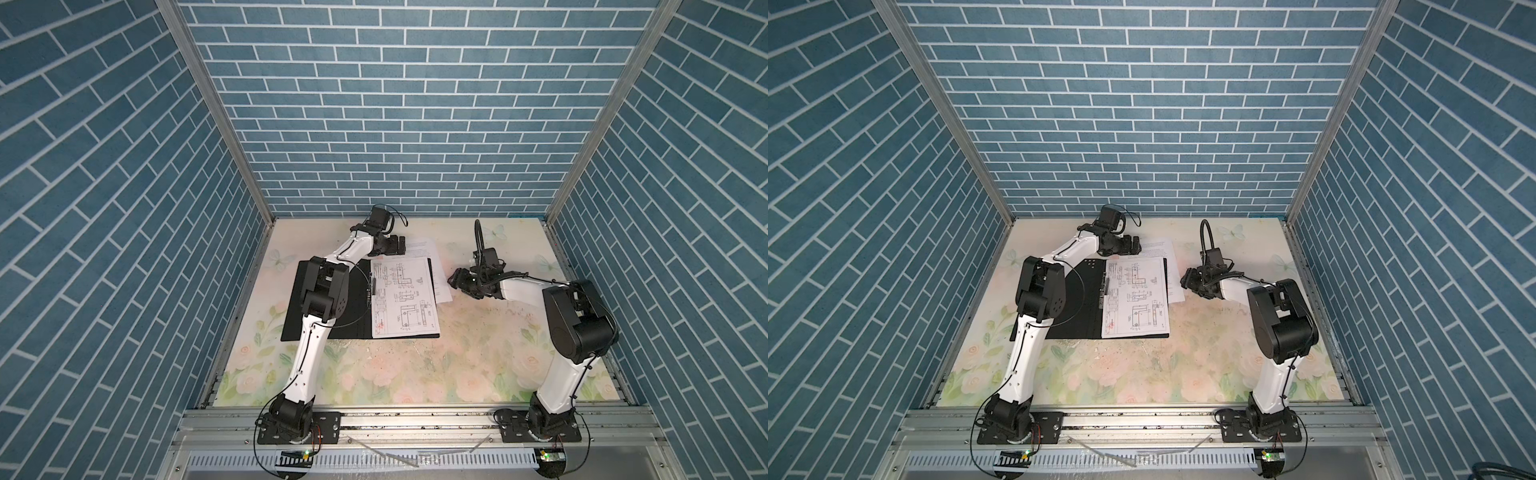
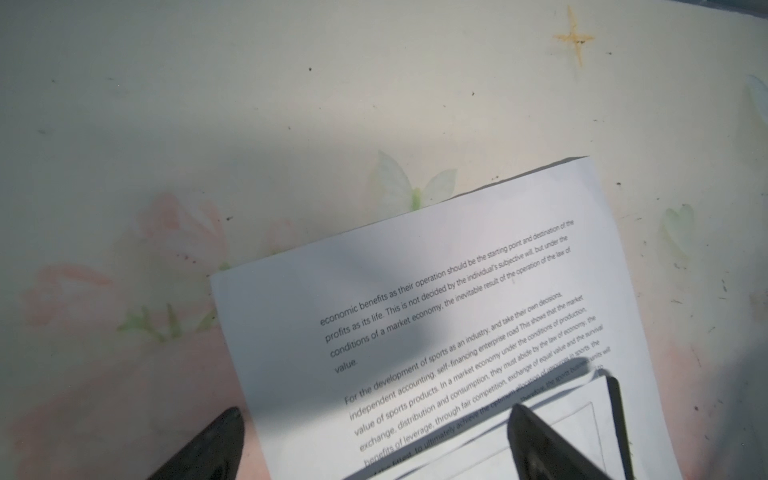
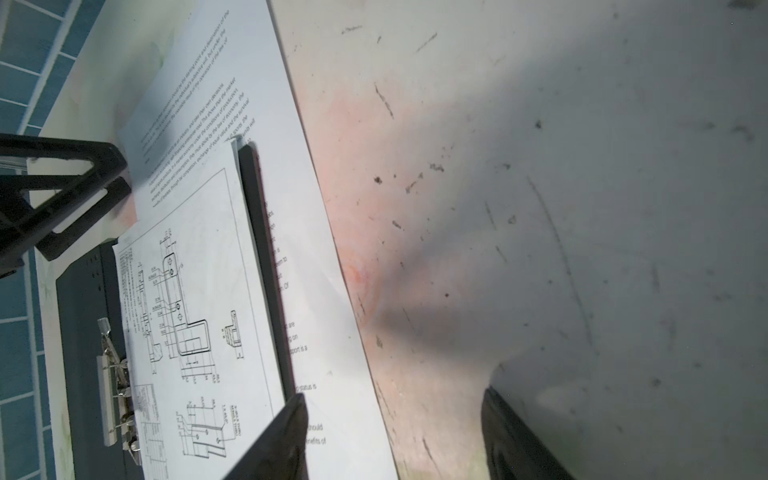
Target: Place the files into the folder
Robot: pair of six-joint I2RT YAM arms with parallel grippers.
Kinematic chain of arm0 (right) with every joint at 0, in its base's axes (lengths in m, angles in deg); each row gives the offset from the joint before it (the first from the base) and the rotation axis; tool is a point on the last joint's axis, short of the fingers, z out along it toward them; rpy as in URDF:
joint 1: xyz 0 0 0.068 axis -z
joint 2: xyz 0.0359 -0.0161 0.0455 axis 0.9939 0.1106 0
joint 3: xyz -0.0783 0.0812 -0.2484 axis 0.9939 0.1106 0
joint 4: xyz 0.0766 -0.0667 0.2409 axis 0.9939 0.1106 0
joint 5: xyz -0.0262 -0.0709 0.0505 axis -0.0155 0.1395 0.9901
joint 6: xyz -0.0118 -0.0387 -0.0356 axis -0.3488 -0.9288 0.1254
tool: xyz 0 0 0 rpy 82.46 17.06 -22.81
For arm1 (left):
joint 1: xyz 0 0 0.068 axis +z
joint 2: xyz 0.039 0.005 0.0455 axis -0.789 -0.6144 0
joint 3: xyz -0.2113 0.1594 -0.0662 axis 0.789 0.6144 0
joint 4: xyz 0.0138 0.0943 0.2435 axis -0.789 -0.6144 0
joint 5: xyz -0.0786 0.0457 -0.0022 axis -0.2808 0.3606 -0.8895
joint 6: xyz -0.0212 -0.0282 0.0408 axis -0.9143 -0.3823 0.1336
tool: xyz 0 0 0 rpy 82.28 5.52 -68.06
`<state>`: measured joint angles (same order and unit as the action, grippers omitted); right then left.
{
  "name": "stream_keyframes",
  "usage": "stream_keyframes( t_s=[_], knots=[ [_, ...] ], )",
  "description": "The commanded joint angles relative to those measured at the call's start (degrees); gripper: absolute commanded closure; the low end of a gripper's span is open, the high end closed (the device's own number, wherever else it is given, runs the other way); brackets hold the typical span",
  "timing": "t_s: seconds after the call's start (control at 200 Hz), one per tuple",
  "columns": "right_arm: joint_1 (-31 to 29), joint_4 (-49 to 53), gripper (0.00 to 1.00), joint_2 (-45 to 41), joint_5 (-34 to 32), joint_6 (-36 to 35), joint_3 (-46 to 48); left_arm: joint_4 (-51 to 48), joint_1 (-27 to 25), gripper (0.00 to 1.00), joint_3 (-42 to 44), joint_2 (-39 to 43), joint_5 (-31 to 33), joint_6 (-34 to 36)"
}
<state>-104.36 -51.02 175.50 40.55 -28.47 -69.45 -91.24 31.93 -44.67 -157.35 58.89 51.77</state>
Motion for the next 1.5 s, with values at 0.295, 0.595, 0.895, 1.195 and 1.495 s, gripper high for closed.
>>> stream_keyframes(
  t_s=[0.295,0.595,0.895,1.195,1.495],
  knots=[
    [0.89,-0.81,0.33,0.71,3.55,3.54,0.83,1.23,-2.53,0.01,6.66,-1.64,-8.7,-5.29],
    [2.32,-1.61,0.33,0.34,4.61,5.27,3.06,5.82,-5.54,0.01,7.99,-1.88,-11.21,-9.63],
    [2.49,0.03,0.33,2.53,6.54,6.48,2.0,7.38,-7.59,0.01,8.63,-2.27,-11.37,-11.44],
    [3.81,-4.06,0.36,2.57,8.89,9.63,3.44,8.99,-8.23,0.01,9.49,-1.91,-11.74,-12.52],
    [4.46,-7.39,0.36,4.77,13.21,12.04,2.04,10.96,-8.32,0.01,10.08,-2.18,-12.76,-14.0]
  ],
)
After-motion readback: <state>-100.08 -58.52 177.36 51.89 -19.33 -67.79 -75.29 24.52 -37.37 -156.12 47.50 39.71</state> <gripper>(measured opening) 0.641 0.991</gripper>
